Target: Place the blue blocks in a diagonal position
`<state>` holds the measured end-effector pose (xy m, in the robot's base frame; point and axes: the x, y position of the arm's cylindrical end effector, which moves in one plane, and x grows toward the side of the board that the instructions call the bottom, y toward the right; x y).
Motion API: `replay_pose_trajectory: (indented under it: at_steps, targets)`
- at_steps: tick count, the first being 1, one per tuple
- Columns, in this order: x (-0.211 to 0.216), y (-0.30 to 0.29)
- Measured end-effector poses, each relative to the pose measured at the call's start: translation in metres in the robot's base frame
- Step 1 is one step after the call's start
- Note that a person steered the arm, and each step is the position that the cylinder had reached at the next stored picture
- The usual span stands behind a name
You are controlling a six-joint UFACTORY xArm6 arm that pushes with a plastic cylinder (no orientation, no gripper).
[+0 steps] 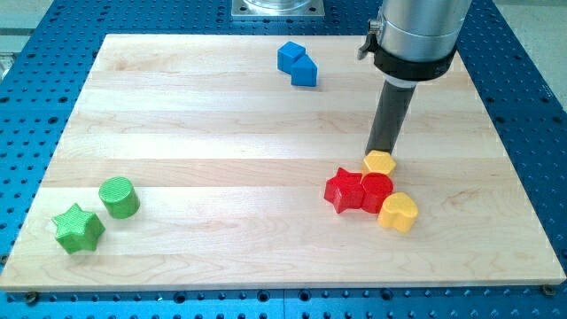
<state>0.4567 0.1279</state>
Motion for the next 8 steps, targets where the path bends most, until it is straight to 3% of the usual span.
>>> replay_pose_trajectory:
  at_steps: [2,4,8]
  targets:
    - [-0.039,-0.081]
    - [-0.05,-0.139]
    - [-0.069,-0.105]
